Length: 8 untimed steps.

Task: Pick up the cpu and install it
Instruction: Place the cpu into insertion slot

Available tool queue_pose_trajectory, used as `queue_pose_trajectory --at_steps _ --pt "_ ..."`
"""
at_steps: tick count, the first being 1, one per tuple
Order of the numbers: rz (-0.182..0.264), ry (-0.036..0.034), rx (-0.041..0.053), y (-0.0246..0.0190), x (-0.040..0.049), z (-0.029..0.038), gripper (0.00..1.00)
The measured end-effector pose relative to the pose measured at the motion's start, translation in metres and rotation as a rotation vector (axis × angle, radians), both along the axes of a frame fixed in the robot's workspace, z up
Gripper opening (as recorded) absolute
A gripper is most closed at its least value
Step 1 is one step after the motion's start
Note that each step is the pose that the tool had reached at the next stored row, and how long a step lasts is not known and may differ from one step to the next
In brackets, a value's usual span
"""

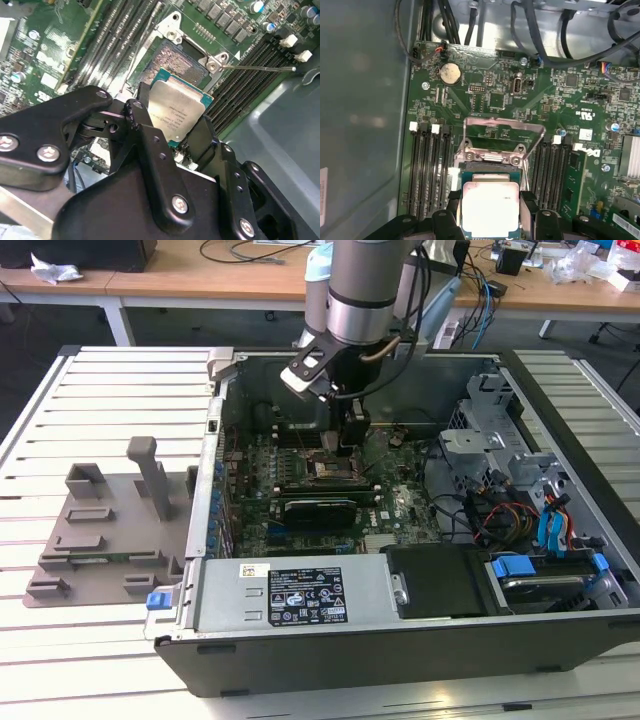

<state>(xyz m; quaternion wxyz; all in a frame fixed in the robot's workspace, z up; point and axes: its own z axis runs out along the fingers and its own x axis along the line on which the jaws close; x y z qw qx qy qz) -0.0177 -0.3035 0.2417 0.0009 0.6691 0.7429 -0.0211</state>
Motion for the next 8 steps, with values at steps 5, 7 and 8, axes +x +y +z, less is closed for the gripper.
queue_pose_trajectory --at_steps 5,7,8 --pt "-0.041 0.0001 -0.0066 0.0 -0.0075 -0.0064 0.55" --pt "-0.059 0.0001 -0.0081 0.0 -0.0075 -0.0079 0.55" --pt "-0.061 0.0001 -0.008 0.0 -0.0075 -0.0083 0.55"
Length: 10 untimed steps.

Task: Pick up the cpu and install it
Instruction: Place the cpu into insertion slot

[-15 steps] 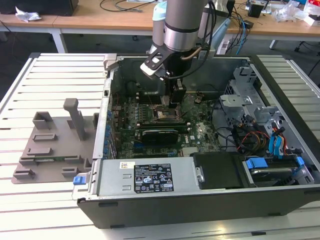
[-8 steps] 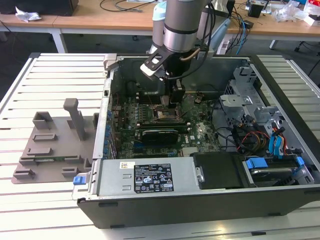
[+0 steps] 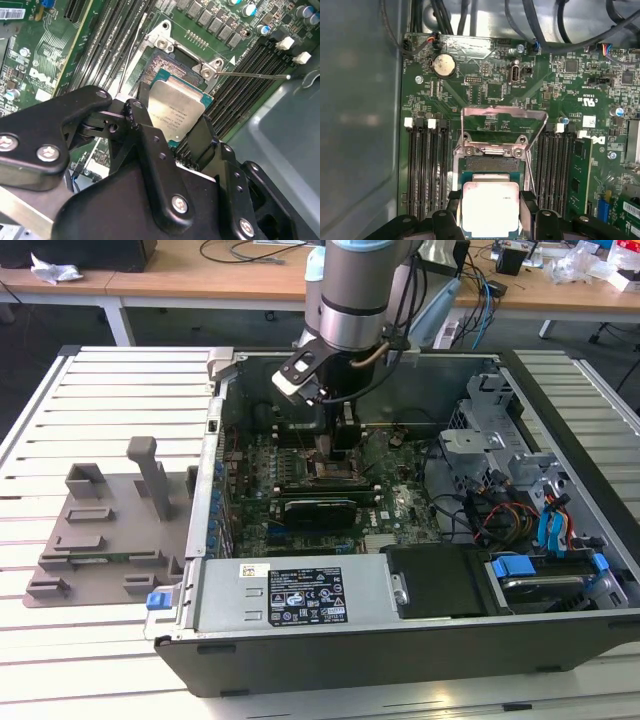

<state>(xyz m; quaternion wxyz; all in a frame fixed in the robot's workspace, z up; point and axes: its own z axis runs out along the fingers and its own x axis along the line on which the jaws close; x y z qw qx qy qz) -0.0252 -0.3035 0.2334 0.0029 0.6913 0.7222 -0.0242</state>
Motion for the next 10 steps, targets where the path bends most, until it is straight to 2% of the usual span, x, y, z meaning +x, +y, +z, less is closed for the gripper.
queue_pose_trajectory --at_steps 10 --pt "-0.001 0.0001 -0.0001 0.0 0.0 -0.0114 0.55"
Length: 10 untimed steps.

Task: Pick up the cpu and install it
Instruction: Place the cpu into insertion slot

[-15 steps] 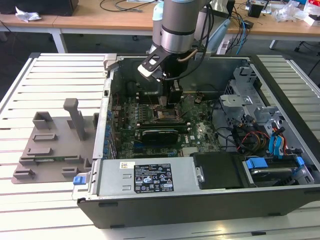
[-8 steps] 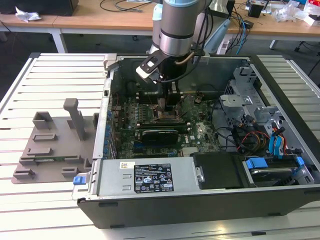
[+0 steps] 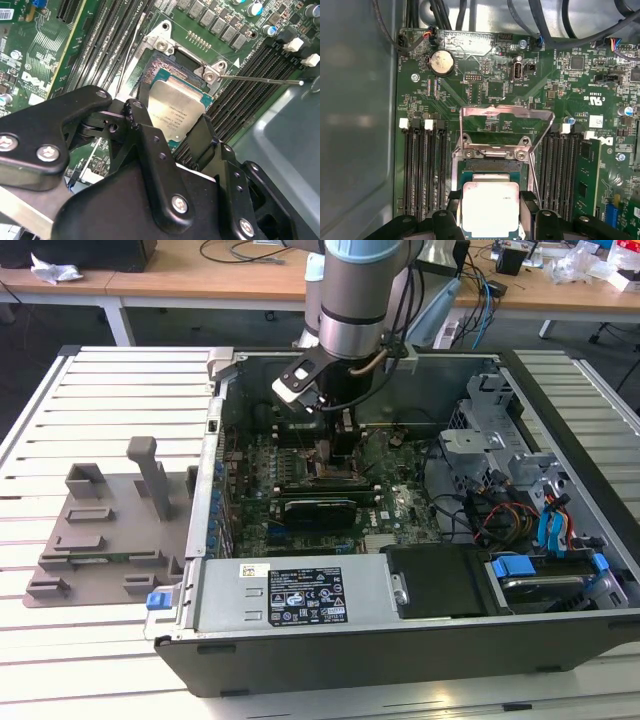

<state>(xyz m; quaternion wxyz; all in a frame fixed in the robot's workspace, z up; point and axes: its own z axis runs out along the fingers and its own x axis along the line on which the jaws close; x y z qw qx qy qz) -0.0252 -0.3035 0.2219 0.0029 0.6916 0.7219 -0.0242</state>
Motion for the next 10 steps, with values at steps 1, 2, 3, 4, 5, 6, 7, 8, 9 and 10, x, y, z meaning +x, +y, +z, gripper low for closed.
queue_pose_trajectory --at_steps 1,2,3,4,5,6,7,8,9,10 --pt "0.0 0.0 0.0001 0.0 0.0 -0.001 0.55" --pt "0.0 0.0 0.0001 0.0 0.0 -0.0018 0.55" --pt "0.0 0.0 0.0001 0.0 0.0 -0.0025 0.55" --pt "0.0 0.0 0.0001 0.0 0.0 -0.0031 0.55" --pt "0.0 0.0 -0.0002 0.0 0.0 -0.0038 0.55" --pt "-0.001 0.0 -0.0008 0.0 -0.0001 -0.0047 0.55" --pt "-0.001 0.0 -0.0009 0.0 -0.0001 -0.0064 0.55" --pt "-0.001 0.0 -0.0009 0.0 -0.0001 -0.0077 0.55" --pt "-0.001 0.0 -0.0009 -0.0002 -0.0002 -0.0088 0.55" --pt "-0.001 -0.0001 -0.0009 -0.0005 -0.0001 -0.0101 0.55"
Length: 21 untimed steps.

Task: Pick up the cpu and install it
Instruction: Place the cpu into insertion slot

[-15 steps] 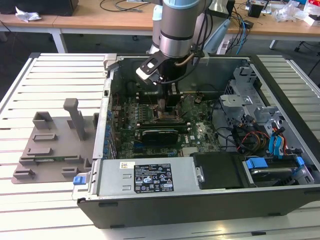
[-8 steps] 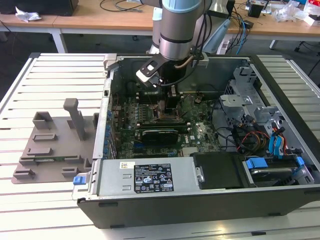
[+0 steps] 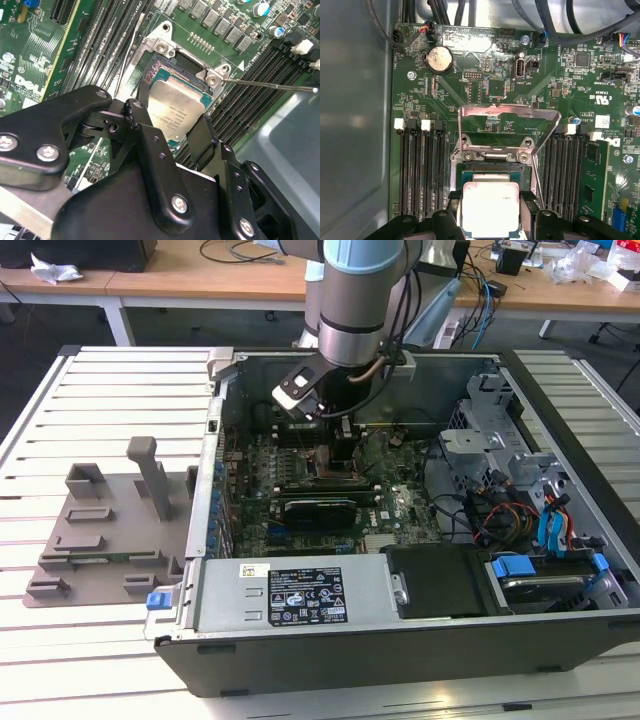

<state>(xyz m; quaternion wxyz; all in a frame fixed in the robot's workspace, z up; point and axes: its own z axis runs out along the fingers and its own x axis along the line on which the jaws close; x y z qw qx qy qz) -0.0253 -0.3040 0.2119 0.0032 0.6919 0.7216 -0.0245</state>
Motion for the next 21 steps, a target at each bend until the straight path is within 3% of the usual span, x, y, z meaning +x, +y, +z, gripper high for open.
queue_pose_trajectory --at_steps 6,13,21 --pt "-0.001 0.0 0.0 -0.0054 0.0 -0.0068 0.55" --pt "-0.003 0.0002 -0.0003 -0.0054 0.0 -0.0135 0.55" --pt "-0.003 -0.0004 0.0005 -0.0049 0.0001 -0.0146 0.55"
